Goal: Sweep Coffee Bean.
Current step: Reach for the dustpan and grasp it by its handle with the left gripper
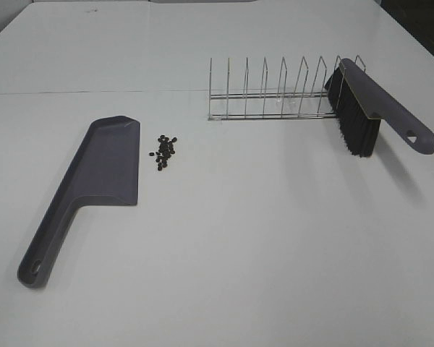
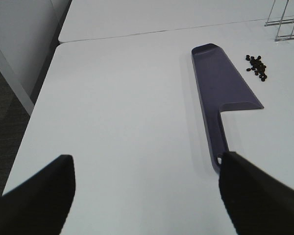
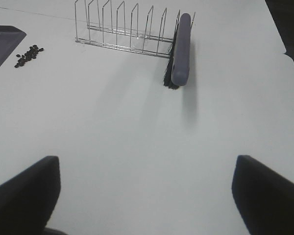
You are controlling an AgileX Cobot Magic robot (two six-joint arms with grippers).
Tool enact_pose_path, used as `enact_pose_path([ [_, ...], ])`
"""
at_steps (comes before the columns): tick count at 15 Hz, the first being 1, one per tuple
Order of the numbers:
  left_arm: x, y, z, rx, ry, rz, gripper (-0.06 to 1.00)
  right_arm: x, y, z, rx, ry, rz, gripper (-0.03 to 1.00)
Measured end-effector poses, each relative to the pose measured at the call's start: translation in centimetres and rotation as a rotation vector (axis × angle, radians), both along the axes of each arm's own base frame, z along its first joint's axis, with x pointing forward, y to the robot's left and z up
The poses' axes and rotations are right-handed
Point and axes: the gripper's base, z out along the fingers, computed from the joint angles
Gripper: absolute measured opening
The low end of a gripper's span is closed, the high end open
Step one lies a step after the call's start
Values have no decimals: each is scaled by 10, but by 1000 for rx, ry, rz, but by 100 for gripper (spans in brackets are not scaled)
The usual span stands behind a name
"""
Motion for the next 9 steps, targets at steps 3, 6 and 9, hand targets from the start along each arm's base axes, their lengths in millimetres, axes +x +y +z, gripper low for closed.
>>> enact_pose_path([
  [3, 0, 0, 0, 0, 0, 0, 74, 0, 0, 0, 0, 0, 0, 80],
  [6, 0, 0, 0, 0, 0, 0, 74, 0, 0, 0, 0, 0, 0, 80],
  [9, 0, 0, 0, 0, 0, 0, 74, 0, 0, 0, 0, 0, 0, 80],
])
